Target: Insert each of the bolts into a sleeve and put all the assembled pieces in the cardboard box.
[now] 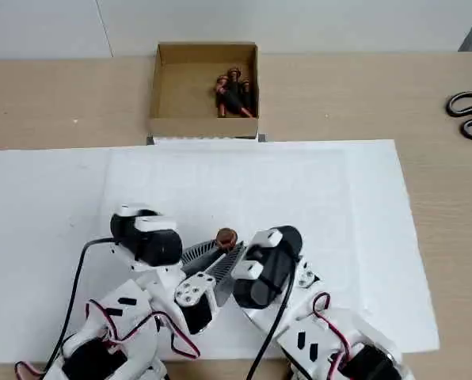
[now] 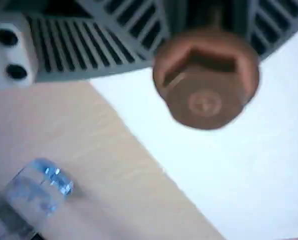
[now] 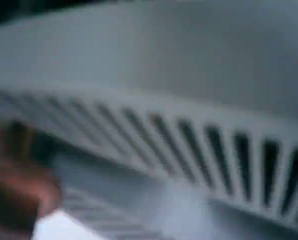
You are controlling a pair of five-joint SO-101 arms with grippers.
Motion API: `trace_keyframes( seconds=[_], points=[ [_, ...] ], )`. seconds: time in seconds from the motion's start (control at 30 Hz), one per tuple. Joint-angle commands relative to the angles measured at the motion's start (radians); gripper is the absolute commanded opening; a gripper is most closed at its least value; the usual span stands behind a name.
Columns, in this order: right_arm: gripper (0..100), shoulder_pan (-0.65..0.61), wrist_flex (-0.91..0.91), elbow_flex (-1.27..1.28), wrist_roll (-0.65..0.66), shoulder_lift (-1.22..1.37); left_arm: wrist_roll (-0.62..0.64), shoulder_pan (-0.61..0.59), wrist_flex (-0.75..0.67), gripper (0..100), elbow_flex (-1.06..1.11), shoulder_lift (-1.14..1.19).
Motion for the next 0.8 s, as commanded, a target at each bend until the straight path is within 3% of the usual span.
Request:
trace_keyframes(
  seconds=[0.0, 0.27, 0.47, 0.67, 0.77],
  points=[
    [0.3, 0.013, -0.007, -0.041, 0.006, -0.007, -0.015, 0.046, 0.038, 1, -0.022, -0.008],
    [0.3, 0.013, -0.007, -0.041, 0.006, -0.007, -0.025, 0.049, 0.063, 1, -0.005, -0.008],
    [0.3, 0.013, 0.001, -0.041, 0.006, -0.007, -0.112, 0.043, 0.06, 1, 0.019, -0.008],
    [0.3, 0.013, 0.001, -0.041, 0.006, -0.007, -0.115, 0.044, 0.081, 14, 0.022, -0.003],
    [0.3, 0.013, 0.002, -0.043, 0.006, -0.007, -0.117, 0.044, 0.094, 15, 0.022, -0.003]
  ],
)
